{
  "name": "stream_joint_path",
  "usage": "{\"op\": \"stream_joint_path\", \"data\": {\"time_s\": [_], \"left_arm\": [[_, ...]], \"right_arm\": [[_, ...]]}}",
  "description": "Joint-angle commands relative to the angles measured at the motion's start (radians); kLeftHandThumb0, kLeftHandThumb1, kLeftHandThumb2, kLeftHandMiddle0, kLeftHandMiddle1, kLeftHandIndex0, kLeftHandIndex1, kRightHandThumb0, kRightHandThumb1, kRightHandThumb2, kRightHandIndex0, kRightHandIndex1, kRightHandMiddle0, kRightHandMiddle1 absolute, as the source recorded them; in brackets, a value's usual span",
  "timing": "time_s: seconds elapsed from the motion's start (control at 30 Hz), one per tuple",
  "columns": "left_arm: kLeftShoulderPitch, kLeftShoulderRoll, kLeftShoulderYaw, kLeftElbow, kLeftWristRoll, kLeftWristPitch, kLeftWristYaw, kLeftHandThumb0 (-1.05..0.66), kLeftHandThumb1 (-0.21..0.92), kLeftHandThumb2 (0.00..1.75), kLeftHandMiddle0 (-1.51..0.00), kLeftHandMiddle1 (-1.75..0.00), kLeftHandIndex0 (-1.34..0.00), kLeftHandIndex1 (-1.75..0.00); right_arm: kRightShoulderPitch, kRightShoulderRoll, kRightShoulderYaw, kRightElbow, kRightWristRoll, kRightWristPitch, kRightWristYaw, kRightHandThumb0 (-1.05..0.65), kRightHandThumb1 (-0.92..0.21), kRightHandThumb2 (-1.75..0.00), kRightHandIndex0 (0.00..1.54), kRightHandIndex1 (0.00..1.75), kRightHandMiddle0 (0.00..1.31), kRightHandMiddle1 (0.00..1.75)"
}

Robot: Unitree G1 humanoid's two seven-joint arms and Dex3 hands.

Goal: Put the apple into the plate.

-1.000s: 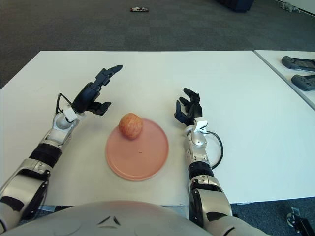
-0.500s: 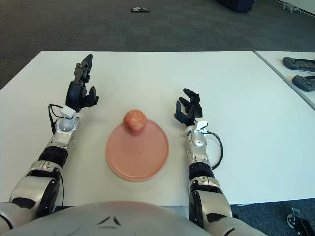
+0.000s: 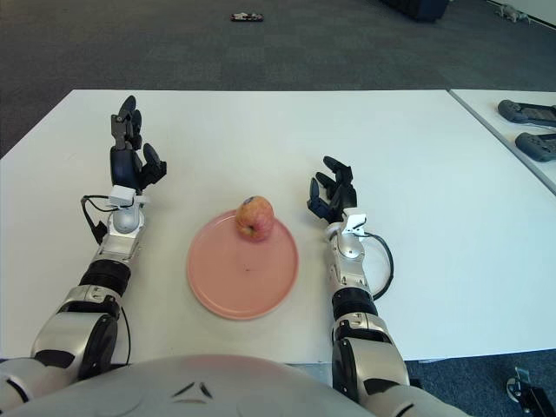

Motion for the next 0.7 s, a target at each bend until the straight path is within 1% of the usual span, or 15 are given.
{"op": "stream_joint_path", "data": {"time_s": [0.0, 0.27, 0.37, 0.47, 0.67], "left_arm": [[0.013, -0.016, 0.006, 0.03, -0.004, 0.029, 0.013, -0.93, 0.92, 1.04, -0.28, -0.21, 0.0, -0.68], [0.028, -0.014, 0.006, 0.081, -0.029, 0.03, -0.024, -0.9, 0.92, 1.02, -0.26, -0.2, 0.0, -0.66], [0.037, -0.012, 0.004, 0.088, -0.043, 0.038, -0.055, -0.88, 0.92, 1.01, -0.25, -0.2, 0.0, -0.65], [0.049, -0.007, -0.002, 0.087, -0.061, 0.06, -0.101, -0.85, 0.92, 0.98, -0.24, -0.2, 0.0, -0.62], [0.075, 0.001, -0.014, 0.066, -0.052, 0.09, -0.136, -0.82, 0.92, 0.96, -0.23, -0.19, 0.0, -0.59]], "right_arm": [[0.045, 0.014, 0.008, 0.031, -0.008, 0.048, -0.007, -0.43, -0.59, -0.93, 0.08, 0.84, 0.0, 0.95], [0.045, 0.018, 0.012, 0.029, -0.008, 0.049, -0.016, -0.42, -0.59, -0.94, 0.07, 0.85, 0.0, 0.92], [0.045, 0.019, 0.013, 0.028, -0.005, 0.051, -0.016, -0.42, -0.59, -0.94, 0.07, 0.84, 0.0, 0.92], [0.044, 0.019, 0.014, 0.028, -0.005, 0.05, -0.017, -0.42, -0.58, -0.94, 0.07, 0.84, 0.0, 0.93], [0.044, 0.018, 0.017, 0.026, -0.01, 0.051, -0.023, -0.43, -0.58, -0.94, 0.07, 0.84, 0.0, 0.93]]}}
